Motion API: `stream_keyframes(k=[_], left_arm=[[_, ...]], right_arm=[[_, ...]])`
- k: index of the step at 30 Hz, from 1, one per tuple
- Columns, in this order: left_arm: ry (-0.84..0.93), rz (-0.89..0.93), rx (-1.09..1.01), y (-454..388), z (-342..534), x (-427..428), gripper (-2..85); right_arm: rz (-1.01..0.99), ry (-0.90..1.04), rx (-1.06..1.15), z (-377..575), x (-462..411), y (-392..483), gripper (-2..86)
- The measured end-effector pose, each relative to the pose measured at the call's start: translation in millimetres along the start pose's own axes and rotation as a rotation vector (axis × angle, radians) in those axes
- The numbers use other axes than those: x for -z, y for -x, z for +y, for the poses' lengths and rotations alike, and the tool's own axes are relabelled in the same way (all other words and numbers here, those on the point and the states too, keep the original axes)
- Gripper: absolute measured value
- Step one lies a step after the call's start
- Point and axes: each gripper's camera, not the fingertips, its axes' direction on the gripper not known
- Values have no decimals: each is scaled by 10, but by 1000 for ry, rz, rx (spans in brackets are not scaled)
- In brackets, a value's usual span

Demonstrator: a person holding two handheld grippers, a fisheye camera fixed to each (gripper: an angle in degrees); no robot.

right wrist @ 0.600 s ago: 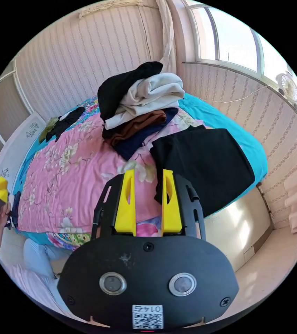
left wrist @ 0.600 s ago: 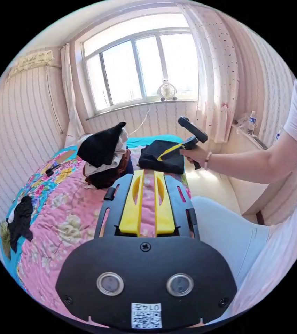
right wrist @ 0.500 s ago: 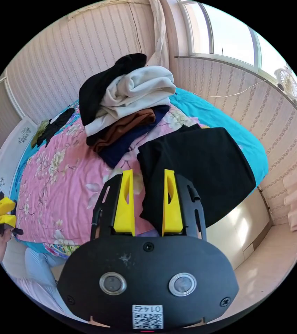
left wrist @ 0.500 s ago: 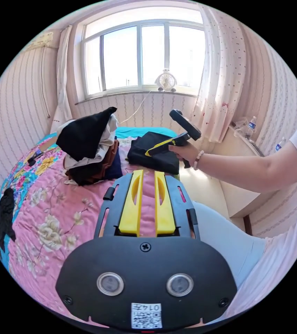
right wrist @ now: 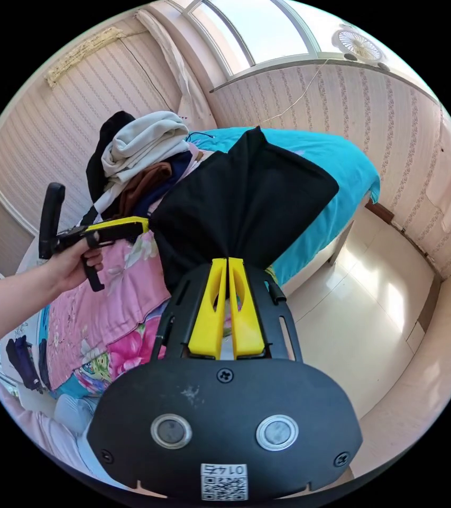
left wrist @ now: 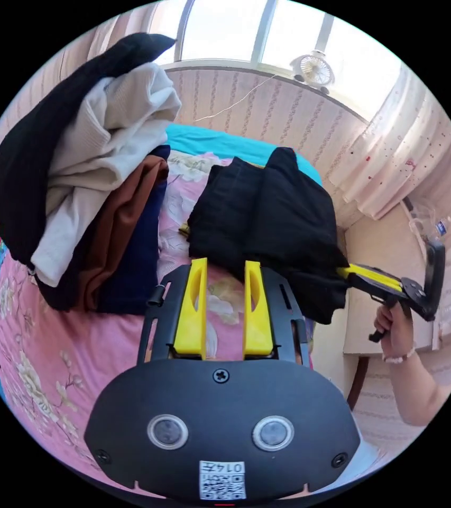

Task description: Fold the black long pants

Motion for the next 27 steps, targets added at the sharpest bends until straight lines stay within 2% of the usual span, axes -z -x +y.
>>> stream_keyframes(k=[4,8,14,18,20,23,27], left_arm=[[45,93,43,134,-158,-310,98],[43,160,74,235,-169,-274,41],[-109,333,19,325,277,539,17],[-136,321,0,362,894,1132,19],[-88,301,44,445,1163,1175,23],[-10,285,114,591,1573,1099,13],[-18,292,155,720,1872,1257,-6]], right_arm=[[-19,4,39,155,323,76,-1],[-28,-28,47,372,721,199,-1],[-125,-231,61,693,1890,409,-2],[-198,-334,202,820,2688,746,-2],[-216,-296,229,832,2778,834,-2],[-298,-180,154,907,2644,827,-2],[-302,-127,155,1145,2657,1025,-2]])
